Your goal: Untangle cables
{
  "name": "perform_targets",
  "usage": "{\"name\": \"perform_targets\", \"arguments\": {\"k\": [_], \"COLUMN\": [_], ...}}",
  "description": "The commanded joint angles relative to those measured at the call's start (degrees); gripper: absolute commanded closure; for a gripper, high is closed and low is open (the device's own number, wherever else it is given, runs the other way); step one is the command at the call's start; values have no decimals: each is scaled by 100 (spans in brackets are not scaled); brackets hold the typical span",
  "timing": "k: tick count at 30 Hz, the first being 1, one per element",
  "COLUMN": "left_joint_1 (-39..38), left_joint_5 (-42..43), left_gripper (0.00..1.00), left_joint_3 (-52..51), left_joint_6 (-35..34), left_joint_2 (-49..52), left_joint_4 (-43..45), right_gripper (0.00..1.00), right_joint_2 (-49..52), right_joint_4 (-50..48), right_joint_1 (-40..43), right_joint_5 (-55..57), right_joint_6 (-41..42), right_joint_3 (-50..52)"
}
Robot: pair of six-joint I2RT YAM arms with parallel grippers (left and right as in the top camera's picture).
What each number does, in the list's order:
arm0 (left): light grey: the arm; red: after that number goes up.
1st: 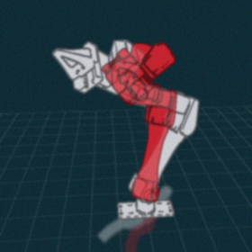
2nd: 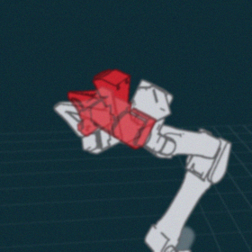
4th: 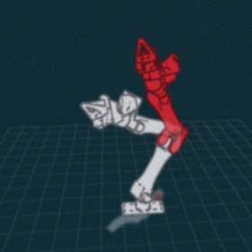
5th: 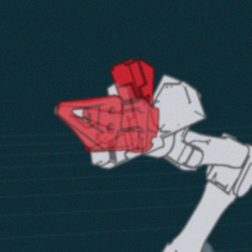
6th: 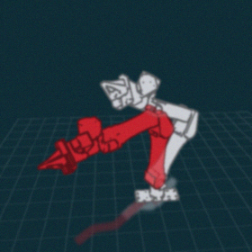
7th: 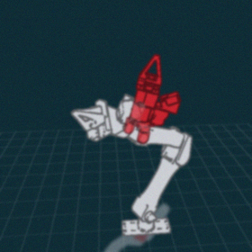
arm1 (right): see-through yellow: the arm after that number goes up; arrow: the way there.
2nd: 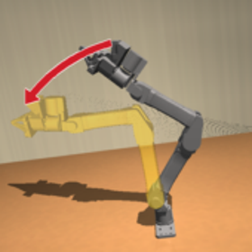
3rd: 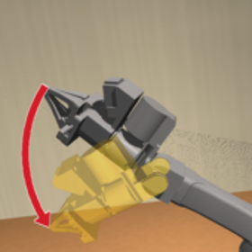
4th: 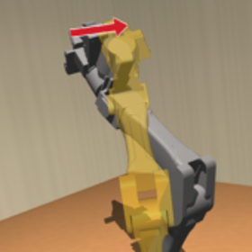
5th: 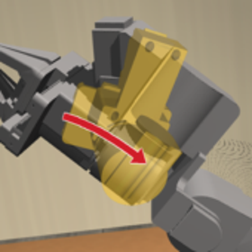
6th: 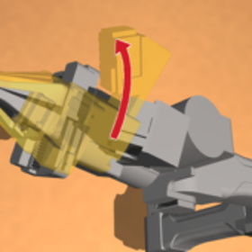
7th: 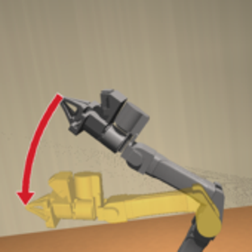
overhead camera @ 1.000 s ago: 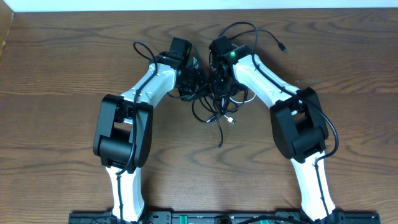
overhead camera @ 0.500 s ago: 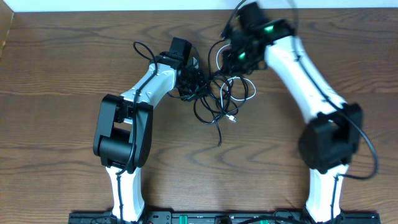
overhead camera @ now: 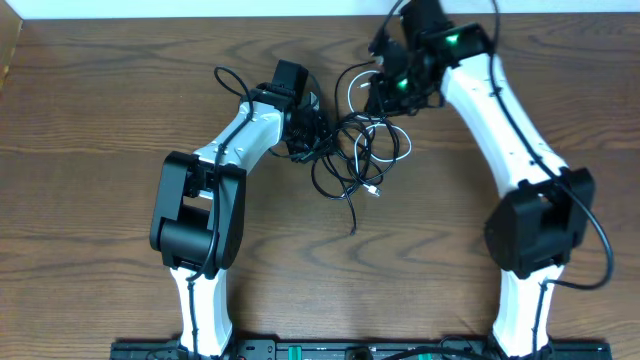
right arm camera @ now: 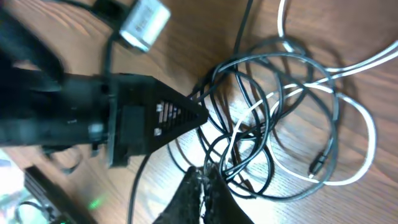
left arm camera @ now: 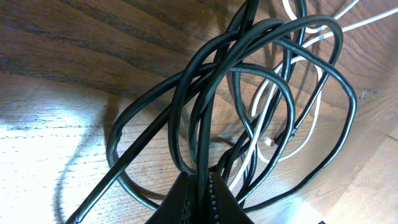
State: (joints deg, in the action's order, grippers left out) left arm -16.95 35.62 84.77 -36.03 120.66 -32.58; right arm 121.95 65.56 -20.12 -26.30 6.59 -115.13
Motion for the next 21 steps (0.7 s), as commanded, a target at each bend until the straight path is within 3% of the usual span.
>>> {"name": "perform_targets", "arguments": {"k": [1, 5, 13, 21], "left_joint_1": [15, 15, 13, 13], "left_joint_5": [-76, -76, -79, -79], "left_gripper": [93, 93, 93, 93], "left_joint_3": [-24, -24, -24, -24], "left_joint_6": [-20, -33, -264, -380], "left_joint_2": [70, 70, 70, 70], "left_joint_4": [-20, -17, -17, -15], "right_gripper": [96, 90, 69, 68], "right_joint_2": [428, 772, 1248, 1617], "right_joint_4": [31, 116, 232, 59], "right_joint_1": [-181, -243, -363, -479], "right_joint_5": [304, 328, 356, 374], "right_joint_6": [68, 109, 221, 282], "right_joint_3": [63, 66, 66, 68]}}
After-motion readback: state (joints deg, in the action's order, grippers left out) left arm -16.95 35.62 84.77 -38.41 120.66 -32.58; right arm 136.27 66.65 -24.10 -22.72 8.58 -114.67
